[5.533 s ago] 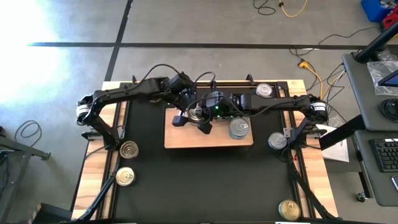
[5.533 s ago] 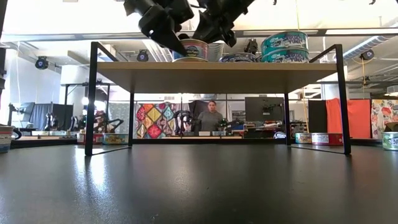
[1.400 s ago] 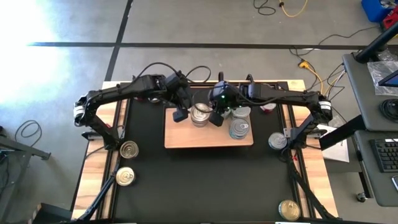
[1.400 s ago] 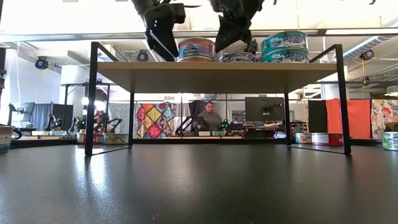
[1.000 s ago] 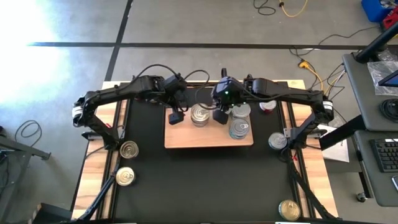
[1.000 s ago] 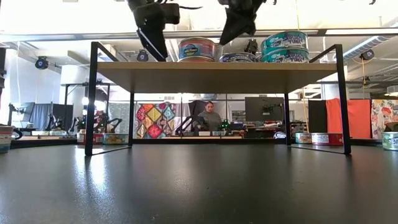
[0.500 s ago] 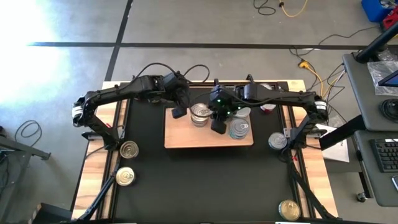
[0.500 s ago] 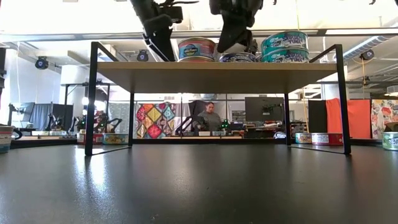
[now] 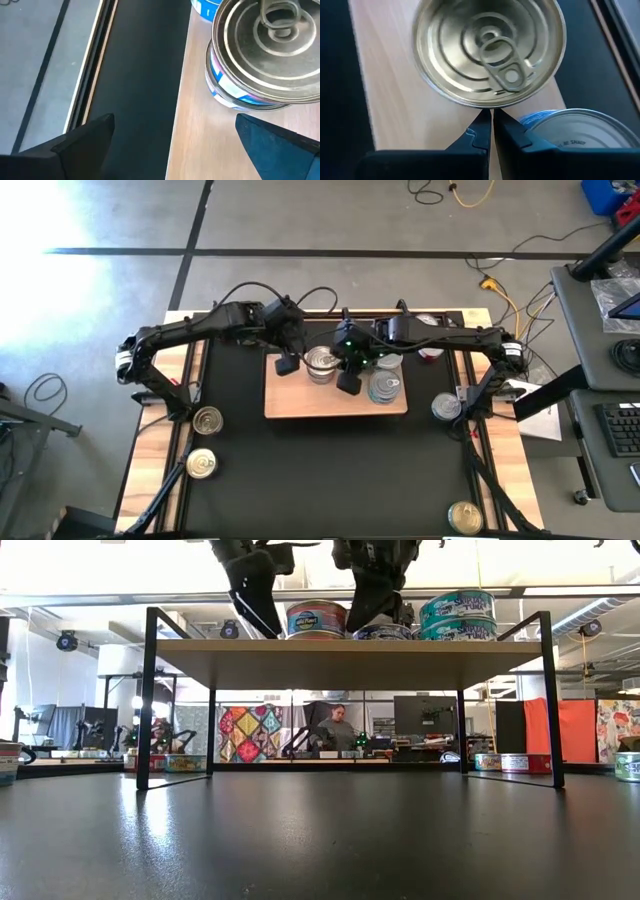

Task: Stack canned seafood by type on shelf
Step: Stack the blue pink tuna can on top of the blue pink tuna can on the shelf

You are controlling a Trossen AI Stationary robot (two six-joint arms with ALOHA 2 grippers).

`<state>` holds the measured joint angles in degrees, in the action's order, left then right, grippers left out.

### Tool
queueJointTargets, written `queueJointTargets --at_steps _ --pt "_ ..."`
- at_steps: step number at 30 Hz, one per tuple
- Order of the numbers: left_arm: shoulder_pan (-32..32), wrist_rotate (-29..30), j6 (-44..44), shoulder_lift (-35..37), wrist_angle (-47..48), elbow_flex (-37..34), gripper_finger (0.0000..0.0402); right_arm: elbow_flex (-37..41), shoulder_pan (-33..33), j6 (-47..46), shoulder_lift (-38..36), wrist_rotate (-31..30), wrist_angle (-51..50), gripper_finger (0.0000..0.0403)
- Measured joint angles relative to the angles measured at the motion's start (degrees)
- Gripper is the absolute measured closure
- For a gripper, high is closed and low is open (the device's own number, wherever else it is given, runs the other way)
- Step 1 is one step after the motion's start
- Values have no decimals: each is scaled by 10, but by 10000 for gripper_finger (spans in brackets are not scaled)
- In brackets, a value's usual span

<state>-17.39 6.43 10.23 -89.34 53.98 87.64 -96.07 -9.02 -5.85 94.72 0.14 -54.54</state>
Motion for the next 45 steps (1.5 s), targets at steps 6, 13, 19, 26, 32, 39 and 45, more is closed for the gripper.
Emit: queueJointTargets --at_steps 6,13,19,26,32,39,45 --pt "0 0 12 0 -2 0 2 0 0 9 0 -17 2 390" --pt "0 0 13 2 4 0 2 0 0 8 -2 -17 9 390" --pt "0 0 12 28 18 0 2 0 1 -6 -26 -15 9 390" --pt "1 0 -20 83 19 0 2 0 8 -31 -43 -12 71 390" --pt "4 0 -45 119 9 0 2 -1 12 -25 -15 -1 140 390" --pt "16 0 -53 133 9 0 2 -1 12 -32 7 3 155 390" --pt "29 0 -53 133 10 0 2 -1 9 -25 7 -2 136 390"
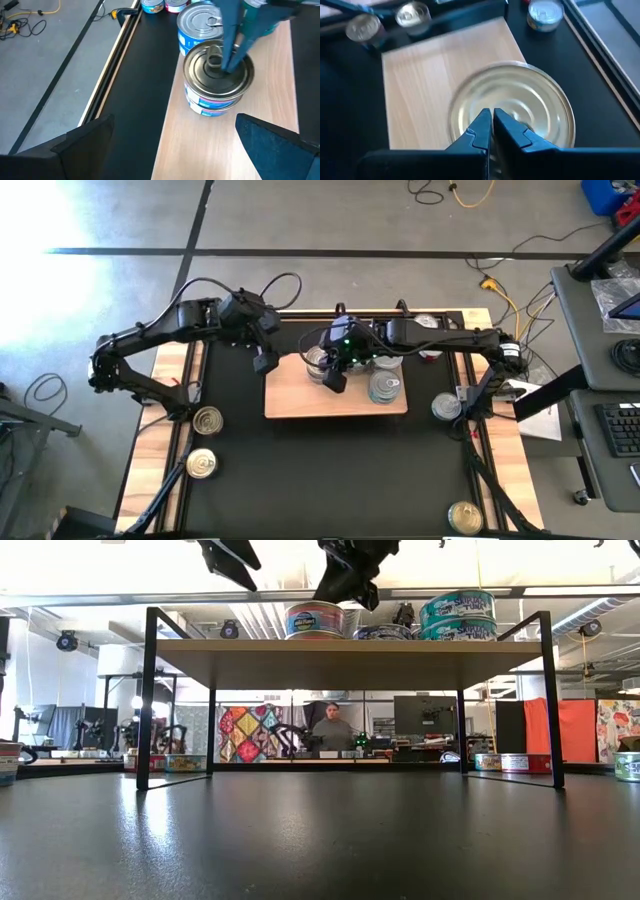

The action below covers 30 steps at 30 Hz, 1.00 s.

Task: Stack canned seafood by type on shelf
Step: Stack the blue pink tuna can on top of the blue pink tuna can on the shelf

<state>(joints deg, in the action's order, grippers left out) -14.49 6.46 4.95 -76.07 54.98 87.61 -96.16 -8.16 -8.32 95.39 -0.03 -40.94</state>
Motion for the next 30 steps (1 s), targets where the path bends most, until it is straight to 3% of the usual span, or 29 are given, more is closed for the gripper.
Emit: queueJointTargets --at_steps 30 --pt "27 5 -1 0 0 0 2 3 -14 0 0 -51 -24 390"
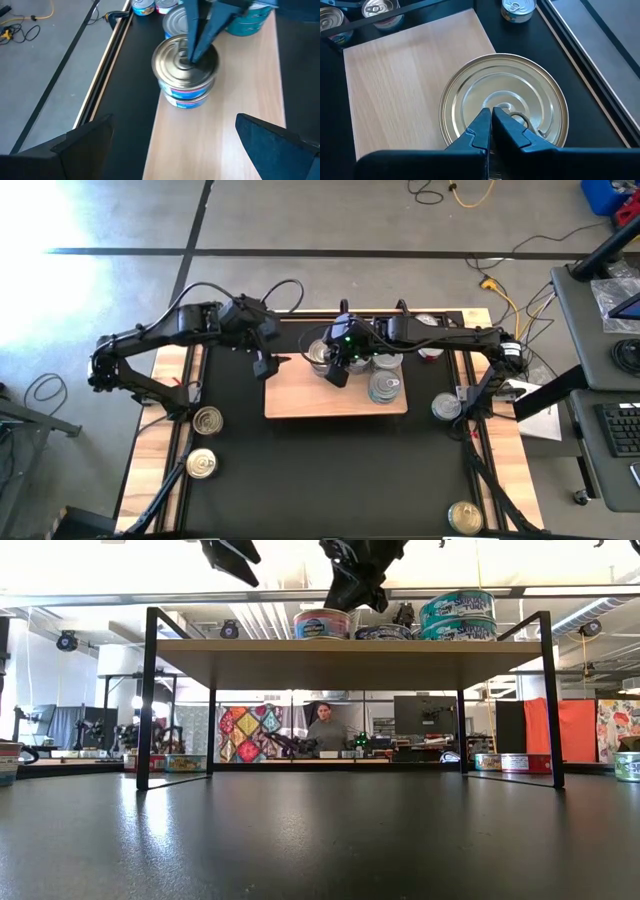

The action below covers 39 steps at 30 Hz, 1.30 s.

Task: Stack canned seafood by type on shelf
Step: Stack the blue pink tuna can on top of the blue pink tuna can on the shelf, then put the green tuna can on the shelf

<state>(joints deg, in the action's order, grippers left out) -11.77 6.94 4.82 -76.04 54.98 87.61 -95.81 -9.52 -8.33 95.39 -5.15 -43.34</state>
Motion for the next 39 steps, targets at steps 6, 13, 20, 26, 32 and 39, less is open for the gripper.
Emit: queueJointTargets --at_steps 6,13,20,26,32,39 --pt "34 23 -6 1 -1 0 2 -10 0 31 0 -26 2 390" --pt "81 72 -53 16 -14 0 2 -76 20 64 -22 -28 12 390" --pt "132 91 -127 35 -27 0 2 -122 97 110 -34 -42 9 390" --pt "205 101 -223 50 -45 0 2 -143 241 101 -42 -143 -103 390" --pt "281 243 -250 38 -89 0 2 -141 352 -60 -43 -180 -222 390" --pt "330 292 -238 18 -114 0 2 -127 501 -368 -30 -240 -349 390"
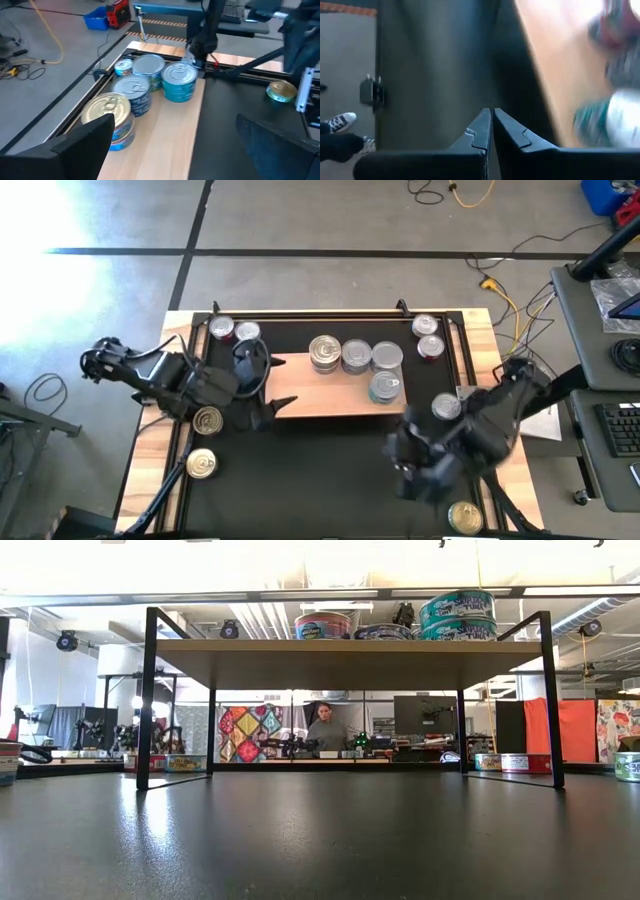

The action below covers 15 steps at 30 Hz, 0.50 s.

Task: Stack canned seafood by type on shelf
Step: Put the green tuna can on the shelf

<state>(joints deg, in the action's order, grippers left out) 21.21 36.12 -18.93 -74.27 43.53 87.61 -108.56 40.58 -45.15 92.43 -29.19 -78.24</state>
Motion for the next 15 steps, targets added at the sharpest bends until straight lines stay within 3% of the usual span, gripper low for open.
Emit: queueJointTargets --at_steps 6,9,12,15 --pt "58 6 -10 -22 -16 0 2 26 82 -290 38 29 -99 390" --pt "98 51 -3 -49 -51 -1 2 62 112 -405 50 54 -97 390" --pt "132 77 16 -84 -107 -2 2 119 119 -514 54 132 -99 390" --pt "150 79 31 -119 -164 -2 2 193 118 -679 44 137 -110 390"
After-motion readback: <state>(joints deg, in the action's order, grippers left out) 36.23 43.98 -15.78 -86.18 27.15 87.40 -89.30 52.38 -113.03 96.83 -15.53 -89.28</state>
